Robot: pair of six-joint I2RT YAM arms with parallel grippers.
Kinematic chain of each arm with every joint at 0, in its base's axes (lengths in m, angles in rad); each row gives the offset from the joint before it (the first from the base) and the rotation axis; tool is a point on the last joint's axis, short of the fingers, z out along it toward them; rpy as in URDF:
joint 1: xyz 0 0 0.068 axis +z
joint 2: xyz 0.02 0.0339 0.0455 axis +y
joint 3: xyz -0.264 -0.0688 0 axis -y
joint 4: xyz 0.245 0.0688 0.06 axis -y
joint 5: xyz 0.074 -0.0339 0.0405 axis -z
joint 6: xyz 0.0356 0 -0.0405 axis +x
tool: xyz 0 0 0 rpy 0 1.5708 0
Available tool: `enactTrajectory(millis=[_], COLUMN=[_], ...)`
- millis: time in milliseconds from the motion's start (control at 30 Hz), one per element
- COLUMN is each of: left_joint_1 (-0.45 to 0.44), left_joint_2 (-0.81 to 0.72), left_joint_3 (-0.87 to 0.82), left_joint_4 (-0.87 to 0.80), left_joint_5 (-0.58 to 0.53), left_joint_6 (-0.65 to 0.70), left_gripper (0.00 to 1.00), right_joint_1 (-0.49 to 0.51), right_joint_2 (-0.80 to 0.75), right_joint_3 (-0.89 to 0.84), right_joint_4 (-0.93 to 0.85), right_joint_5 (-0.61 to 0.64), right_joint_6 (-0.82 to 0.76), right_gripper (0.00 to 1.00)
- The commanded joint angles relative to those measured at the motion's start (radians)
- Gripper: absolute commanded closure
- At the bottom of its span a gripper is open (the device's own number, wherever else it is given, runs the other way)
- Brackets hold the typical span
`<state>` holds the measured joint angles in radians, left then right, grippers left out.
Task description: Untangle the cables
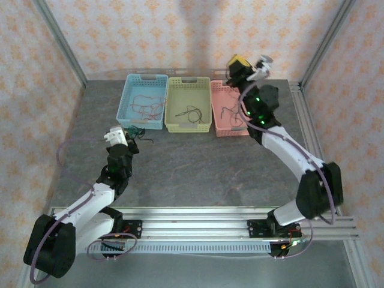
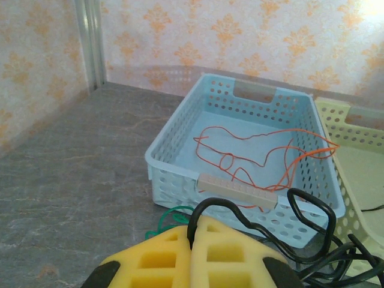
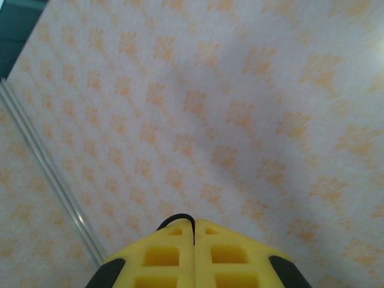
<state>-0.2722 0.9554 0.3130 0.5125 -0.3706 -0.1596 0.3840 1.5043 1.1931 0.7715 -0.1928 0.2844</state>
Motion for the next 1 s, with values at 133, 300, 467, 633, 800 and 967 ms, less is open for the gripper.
enactTrajectory(millis=[133,300,467,633,800,967], left_joint_1=[0.011,0.010,0.009,0.009,0.010,0.000], left_joint_2=[0.003,0.001,-0.001,-0.004,-0.008,0.047], left_joint_3=[0.017,0.014,0.012,0.009,-0.003,0.037], left_joint_4=[0.052,0.069,0.080,0.092,0.142,0.180], left_joint_5=[0.069,0.111,0.145,0.191,0.314,0.530], left_joint_6=[0.000,0.002,0.005,0.006,0.005,-0.004], left_gripper=[1.00,1.00,1.00,1.00,1.00,1.00], right_joint_1=[0.045,0.069,0.086,0.111,0.113,0.112], right_joint_2=[0.304,0.510,0.677,0.669,0.476,0.306], right_joint_3=[0.264,0.411,0.505,0.436,0.189,-0.137], right_joint_4=[-0.114,-0.135,-0.183,-0.178,-0.087,0.156], right_joint_5=[-0.067,-0.065,-0.064,-0.127,-0.159,-0.456], right_joint_6=[0.008,0.024,0.024,-0.050,-0.130,-0.199], right_gripper=[1.00,1.00,0.94,0.53,0.50,0.49])
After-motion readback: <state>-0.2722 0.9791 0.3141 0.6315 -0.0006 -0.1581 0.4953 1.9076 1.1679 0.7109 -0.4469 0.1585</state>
